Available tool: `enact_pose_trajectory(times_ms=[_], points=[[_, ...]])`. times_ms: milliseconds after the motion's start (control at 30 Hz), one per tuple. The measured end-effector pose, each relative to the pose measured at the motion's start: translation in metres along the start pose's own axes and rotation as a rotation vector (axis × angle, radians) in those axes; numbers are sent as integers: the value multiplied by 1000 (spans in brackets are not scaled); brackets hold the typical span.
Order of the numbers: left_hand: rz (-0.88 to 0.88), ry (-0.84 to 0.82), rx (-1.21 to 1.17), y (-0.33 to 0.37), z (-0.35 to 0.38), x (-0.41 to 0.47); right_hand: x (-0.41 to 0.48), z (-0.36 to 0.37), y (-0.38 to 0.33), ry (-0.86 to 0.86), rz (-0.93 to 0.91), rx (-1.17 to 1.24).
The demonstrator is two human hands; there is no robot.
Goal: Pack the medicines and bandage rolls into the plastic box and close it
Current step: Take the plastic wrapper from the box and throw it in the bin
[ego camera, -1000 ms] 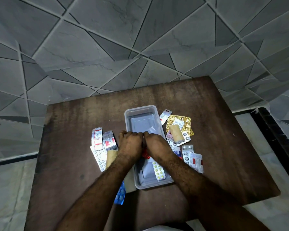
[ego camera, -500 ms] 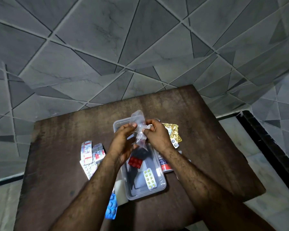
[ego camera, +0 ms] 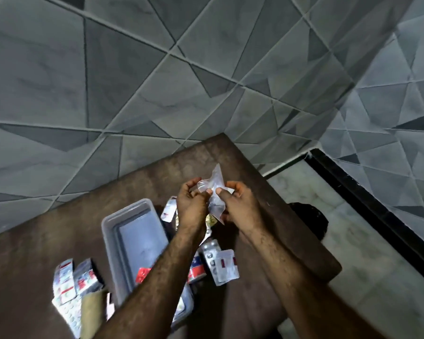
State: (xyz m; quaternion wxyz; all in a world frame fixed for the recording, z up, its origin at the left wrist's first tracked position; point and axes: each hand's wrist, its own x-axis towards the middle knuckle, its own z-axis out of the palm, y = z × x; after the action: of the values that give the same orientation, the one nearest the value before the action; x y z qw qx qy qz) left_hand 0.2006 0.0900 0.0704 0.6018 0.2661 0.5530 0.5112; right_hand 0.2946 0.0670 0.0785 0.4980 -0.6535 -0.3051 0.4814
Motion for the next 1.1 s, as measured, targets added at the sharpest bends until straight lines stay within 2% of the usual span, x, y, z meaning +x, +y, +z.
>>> enact_pose_trajectory(times_ms=[133,433,633,767,900,1000,1100], points=[[-35,-61,41,-28,69,1,35,-63,1,35,60,101],[-201,-181,165,-115,248,25,137,-233,19,233,127,128],[-334,-286,217,-201,342,61,211,-319,72,409,196,148],[-426,-245,249,-260,374,84,249,-354,121,480,293,205],[-529,-281,285,-324,395,109,284,-378,181,554,404,194],[-608,-280,316,-380,404,134,311,-396,238,592,479,66],[-705,-204,438,-427,400,153,335,-411,295,611,590,-54]])
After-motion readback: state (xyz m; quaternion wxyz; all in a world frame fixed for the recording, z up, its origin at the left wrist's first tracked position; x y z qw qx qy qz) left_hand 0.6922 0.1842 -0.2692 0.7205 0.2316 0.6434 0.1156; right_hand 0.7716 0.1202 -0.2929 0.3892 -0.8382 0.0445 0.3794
